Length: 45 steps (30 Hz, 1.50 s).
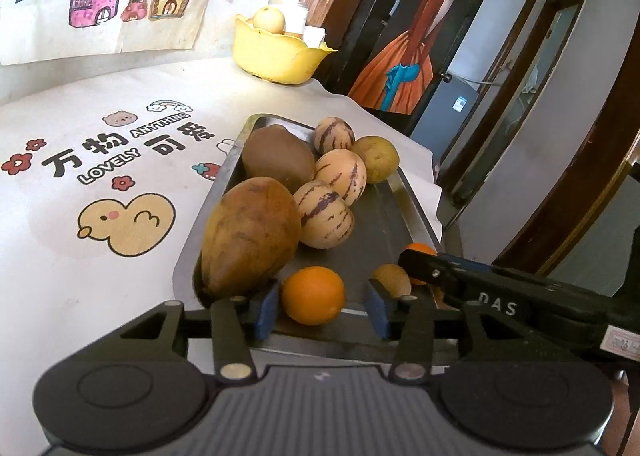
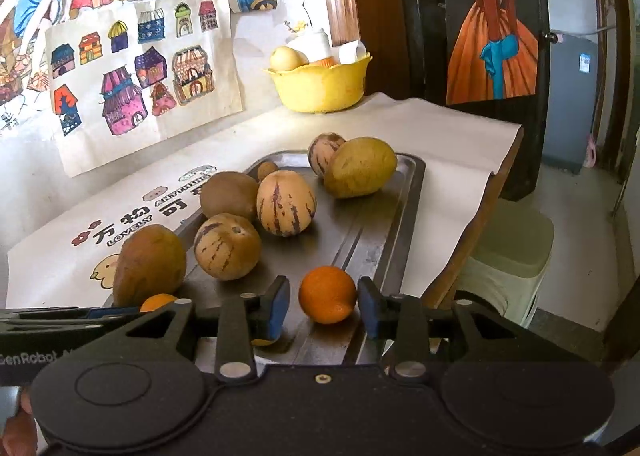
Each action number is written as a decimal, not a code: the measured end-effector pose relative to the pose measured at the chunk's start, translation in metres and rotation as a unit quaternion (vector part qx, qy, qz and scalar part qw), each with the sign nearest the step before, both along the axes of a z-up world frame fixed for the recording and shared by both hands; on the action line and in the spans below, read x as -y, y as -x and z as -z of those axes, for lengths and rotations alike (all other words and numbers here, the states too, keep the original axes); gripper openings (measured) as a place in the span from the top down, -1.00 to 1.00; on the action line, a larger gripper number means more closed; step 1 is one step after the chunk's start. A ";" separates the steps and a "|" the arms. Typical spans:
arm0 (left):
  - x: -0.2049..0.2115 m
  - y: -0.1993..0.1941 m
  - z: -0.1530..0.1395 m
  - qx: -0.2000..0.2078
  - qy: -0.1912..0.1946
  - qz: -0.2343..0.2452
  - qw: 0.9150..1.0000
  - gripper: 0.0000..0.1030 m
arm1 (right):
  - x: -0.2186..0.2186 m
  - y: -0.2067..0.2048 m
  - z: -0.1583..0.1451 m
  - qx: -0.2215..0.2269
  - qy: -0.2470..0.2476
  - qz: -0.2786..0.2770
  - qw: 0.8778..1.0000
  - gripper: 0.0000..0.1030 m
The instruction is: Organize fruits
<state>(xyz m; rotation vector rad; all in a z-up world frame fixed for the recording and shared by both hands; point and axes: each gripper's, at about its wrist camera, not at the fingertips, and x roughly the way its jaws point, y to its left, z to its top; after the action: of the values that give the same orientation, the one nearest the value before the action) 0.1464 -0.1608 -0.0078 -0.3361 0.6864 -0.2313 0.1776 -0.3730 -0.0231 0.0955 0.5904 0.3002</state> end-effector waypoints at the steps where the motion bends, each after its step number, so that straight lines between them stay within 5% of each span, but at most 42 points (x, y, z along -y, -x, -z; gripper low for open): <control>1: -0.001 0.001 0.000 -0.001 0.002 0.000 1.000 -0.06 | 0.001 0.003 -0.001 0.004 0.001 0.002 1.000 0.16; 14: -0.019 0.023 -0.022 0.014 0.026 0.005 1.000 -0.47 | 0.014 0.039 -0.020 0.032 -0.010 0.035 0.999 -0.32; 21: -0.039 0.042 -0.042 0.051 0.044 0.001 0.998 -0.98 | 0.007 0.061 -0.035 0.052 -0.005 0.033 0.998 -0.83; 26: -0.055 0.053 -0.053 0.072 0.046 -0.015 0.996 -0.99 | 0.000 0.074 -0.046 0.062 -0.004 0.032 0.998 -0.98; 36: -0.079 0.077 -0.061 0.105 -0.035 -0.031 0.993 -0.99 | -0.026 0.107 -0.064 0.089 -0.002 0.032 0.996 -0.99; 45: -0.107 0.097 -0.057 0.121 -0.058 -0.038 0.990 -0.99 | -0.062 0.145 -0.064 0.116 0.008 0.040 0.992 -0.99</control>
<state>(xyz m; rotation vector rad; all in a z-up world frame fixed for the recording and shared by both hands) 0.0491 -0.0536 0.0494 -0.2179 0.4434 -0.1553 0.0330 -0.3111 0.0408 0.0667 0.3576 0.2248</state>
